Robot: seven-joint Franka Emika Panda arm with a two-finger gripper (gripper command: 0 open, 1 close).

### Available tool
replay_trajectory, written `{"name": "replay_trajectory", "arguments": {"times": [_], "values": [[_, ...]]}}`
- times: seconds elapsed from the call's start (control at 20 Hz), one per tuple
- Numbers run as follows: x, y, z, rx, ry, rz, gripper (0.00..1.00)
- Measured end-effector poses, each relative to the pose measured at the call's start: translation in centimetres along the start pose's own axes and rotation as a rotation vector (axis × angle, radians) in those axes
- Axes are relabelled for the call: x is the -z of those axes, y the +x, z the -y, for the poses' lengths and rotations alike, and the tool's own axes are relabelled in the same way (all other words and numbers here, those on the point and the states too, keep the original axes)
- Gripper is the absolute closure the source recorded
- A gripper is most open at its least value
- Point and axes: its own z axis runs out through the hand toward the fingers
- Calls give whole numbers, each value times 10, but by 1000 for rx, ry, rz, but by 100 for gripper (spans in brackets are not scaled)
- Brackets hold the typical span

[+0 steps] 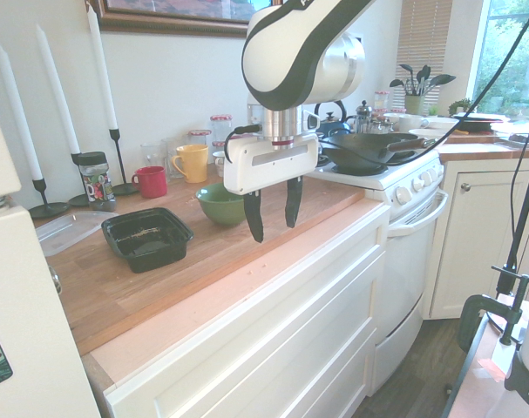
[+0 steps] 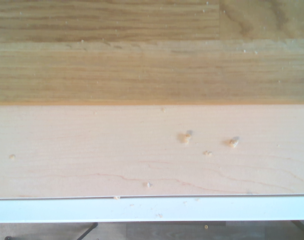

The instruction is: Pour the cereal into the box

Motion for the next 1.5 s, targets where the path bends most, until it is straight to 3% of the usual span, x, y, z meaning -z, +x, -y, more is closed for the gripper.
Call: {"name": "replay_trajectory", "arguments": {"times": [0.25, 0.5, 0.75, 1.15, 1.5], "values": [[25, 24, 2, -19, 32, -39, 0], [79, 99, 5, -66, 67, -97, 0], [98, 175, 10, -113, 70, -83, 0], [61, 251, 24, -179, 58, 0, 0], [13, 286, 28, -204, 22, 36, 0]]}}
